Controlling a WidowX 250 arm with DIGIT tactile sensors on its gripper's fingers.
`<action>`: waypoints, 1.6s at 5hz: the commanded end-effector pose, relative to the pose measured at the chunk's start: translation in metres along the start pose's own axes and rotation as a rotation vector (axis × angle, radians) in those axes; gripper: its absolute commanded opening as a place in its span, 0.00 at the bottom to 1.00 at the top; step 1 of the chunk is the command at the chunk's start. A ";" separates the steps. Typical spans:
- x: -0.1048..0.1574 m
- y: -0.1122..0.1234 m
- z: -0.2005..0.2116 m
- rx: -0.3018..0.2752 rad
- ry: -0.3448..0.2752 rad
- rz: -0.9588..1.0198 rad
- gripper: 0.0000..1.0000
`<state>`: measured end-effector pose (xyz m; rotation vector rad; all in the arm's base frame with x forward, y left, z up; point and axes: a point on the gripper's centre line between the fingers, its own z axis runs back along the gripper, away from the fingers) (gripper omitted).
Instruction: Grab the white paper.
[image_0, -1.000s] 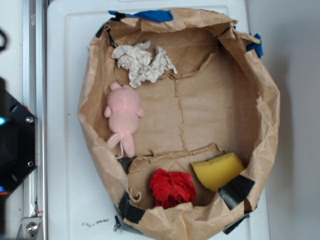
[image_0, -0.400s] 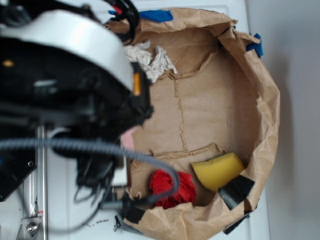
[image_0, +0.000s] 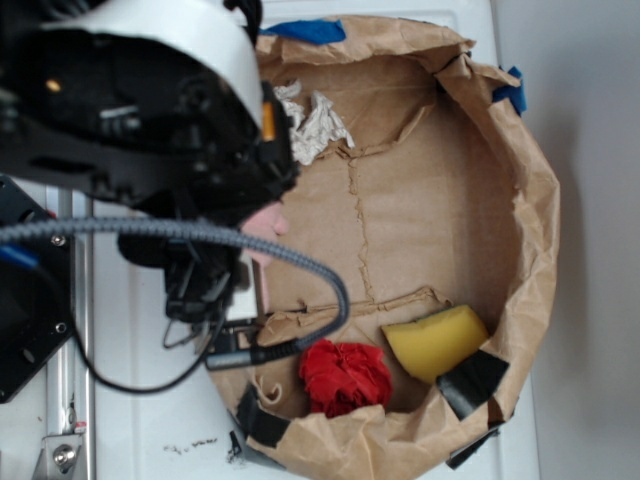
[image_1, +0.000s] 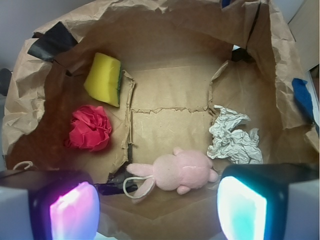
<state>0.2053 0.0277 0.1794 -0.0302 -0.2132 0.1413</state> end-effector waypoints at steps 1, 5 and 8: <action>0.005 0.003 0.007 0.002 -0.028 0.015 1.00; 0.034 0.041 -0.088 0.126 -0.033 0.071 1.00; 0.023 0.075 -0.111 0.172 0.097 0.087 1.00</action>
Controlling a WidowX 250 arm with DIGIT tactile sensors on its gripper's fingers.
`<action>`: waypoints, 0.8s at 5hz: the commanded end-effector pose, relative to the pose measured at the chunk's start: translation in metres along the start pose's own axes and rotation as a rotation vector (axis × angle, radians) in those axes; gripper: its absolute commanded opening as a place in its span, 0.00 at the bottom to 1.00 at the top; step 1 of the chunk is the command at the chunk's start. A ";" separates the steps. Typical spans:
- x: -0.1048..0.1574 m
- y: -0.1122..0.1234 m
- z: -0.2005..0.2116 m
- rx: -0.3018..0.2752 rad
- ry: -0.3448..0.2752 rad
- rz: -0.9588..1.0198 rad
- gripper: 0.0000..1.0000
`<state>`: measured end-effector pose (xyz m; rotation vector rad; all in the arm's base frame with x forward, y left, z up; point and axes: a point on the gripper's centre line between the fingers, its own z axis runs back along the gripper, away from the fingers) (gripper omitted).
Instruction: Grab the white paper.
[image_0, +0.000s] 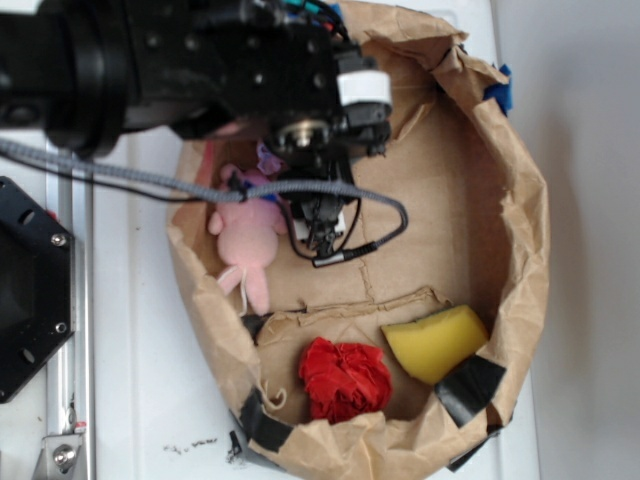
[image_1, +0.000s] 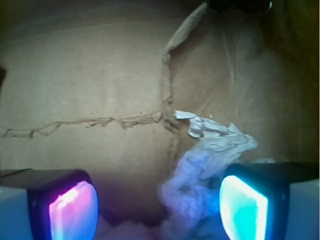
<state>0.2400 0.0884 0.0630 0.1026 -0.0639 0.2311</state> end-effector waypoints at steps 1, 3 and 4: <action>0.004 0.026 0.008 0.062 -0.054 0.012 1.00; 0.008 0.036 0.008 0.082 -0.094 0.242 1.00; 0.008 0.036 0.001 0.121 -0.097 0.222 1.00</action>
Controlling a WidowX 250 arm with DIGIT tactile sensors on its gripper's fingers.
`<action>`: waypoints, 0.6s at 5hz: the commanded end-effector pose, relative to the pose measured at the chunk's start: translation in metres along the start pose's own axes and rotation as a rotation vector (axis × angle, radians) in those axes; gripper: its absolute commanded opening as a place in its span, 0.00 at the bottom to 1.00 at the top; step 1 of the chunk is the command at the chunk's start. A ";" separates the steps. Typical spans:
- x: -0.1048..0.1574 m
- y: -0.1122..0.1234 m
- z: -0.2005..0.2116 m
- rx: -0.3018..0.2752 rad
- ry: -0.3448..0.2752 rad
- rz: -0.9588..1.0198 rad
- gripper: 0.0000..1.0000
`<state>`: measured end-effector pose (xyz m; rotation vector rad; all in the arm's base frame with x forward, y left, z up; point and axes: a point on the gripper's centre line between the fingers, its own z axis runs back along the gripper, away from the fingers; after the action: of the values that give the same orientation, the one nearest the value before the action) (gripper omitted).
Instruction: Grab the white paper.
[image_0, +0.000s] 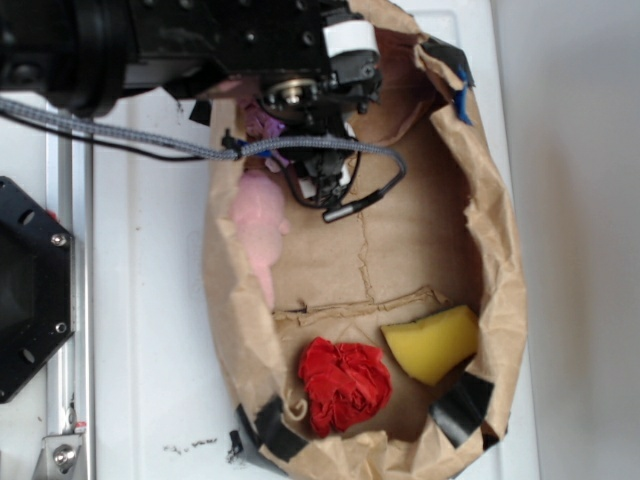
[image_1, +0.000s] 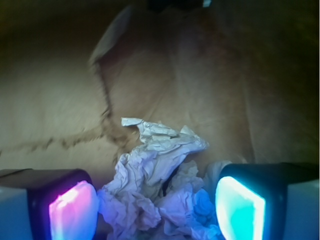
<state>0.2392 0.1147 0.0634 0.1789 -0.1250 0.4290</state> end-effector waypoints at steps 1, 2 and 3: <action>0.004 0.010 0.004 0.086 -0.035 0.033 0.98; 0.003 0.011 0.006 0.123 -0.025 0.052 0.00; 0.003 0.011 0.007 0.124 -0.030 0.051 0.00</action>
<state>0.2345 0.1209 0.0610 0.2976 -0.0984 0.4663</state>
